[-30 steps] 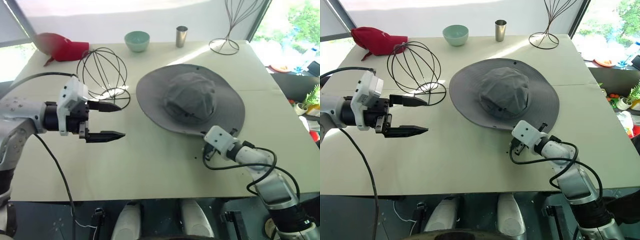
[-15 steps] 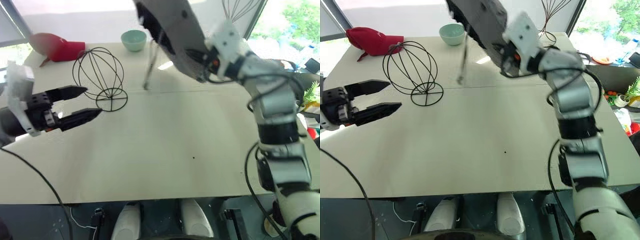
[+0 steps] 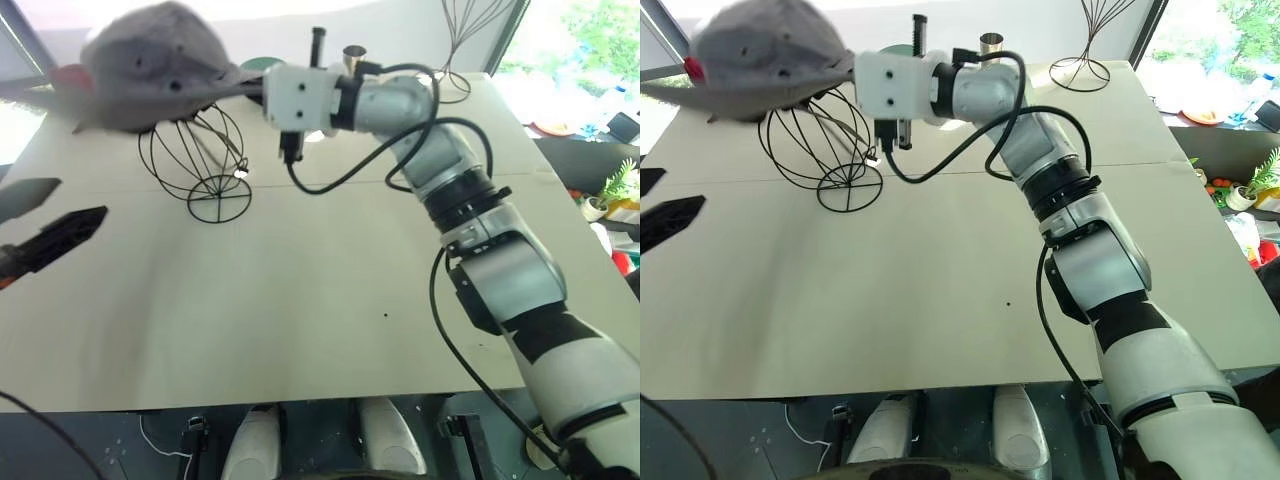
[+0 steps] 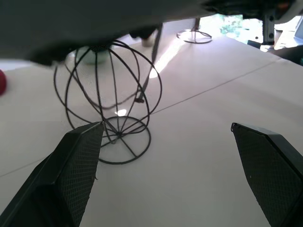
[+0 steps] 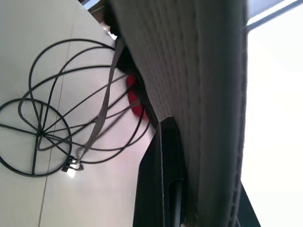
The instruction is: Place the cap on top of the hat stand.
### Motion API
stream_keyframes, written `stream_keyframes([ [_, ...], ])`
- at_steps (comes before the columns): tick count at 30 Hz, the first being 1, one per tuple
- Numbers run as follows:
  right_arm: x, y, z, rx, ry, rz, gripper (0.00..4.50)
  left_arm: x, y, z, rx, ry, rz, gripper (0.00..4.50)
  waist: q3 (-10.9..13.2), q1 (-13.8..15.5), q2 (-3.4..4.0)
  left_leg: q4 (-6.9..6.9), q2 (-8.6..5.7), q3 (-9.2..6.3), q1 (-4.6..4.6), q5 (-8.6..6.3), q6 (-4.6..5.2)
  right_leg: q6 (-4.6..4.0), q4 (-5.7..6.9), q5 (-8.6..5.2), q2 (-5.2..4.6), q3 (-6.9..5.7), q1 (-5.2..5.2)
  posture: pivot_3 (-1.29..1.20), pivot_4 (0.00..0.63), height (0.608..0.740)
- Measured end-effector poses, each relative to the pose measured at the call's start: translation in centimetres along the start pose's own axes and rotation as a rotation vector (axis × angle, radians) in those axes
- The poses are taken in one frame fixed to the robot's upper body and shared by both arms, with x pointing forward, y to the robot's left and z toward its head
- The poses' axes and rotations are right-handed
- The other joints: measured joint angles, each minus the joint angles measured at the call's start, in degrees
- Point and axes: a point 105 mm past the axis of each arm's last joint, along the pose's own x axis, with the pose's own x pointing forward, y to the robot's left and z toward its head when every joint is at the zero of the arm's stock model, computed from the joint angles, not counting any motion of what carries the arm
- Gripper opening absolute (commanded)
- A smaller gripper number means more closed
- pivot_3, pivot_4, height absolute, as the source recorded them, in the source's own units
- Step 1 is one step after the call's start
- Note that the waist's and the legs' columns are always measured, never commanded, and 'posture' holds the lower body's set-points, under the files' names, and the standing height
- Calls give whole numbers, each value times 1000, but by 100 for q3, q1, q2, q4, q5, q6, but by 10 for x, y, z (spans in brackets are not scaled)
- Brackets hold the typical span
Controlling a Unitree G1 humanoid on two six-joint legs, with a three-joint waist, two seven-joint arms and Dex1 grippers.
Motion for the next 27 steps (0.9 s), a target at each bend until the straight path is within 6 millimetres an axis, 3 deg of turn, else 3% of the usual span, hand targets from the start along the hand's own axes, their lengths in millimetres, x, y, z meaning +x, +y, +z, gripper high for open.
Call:
stream_keyframes([
  [10, -3, 89, -26, -36, 43, 92, 14, -22, 5, 2, -23, 3, 57, 4500, -1, -8, -2, -8, 0, -2, 3, 5, -7, -3, 8, 1, 3, 0, -6, 0, 150, 740],
  [16, 7, 104, -28, -99, 74, 52, 14, -25, 4, 2, -41, 26, 38, 4500, -2, -36, -3, -11, 4, -2, 2, 7, -11, -10, 12, 1, 8, 1, -14, 0, 150, 740],
  [27, 16, 138, -37, 45, 121, 93, 14, -31, 10, 1, -60, 46, 53, 4500, -4, -55, -7, -11, 4, -3, 3, 8, -11, -11, 13, 1, 8, 1, -12, 0, 150, 740],
])
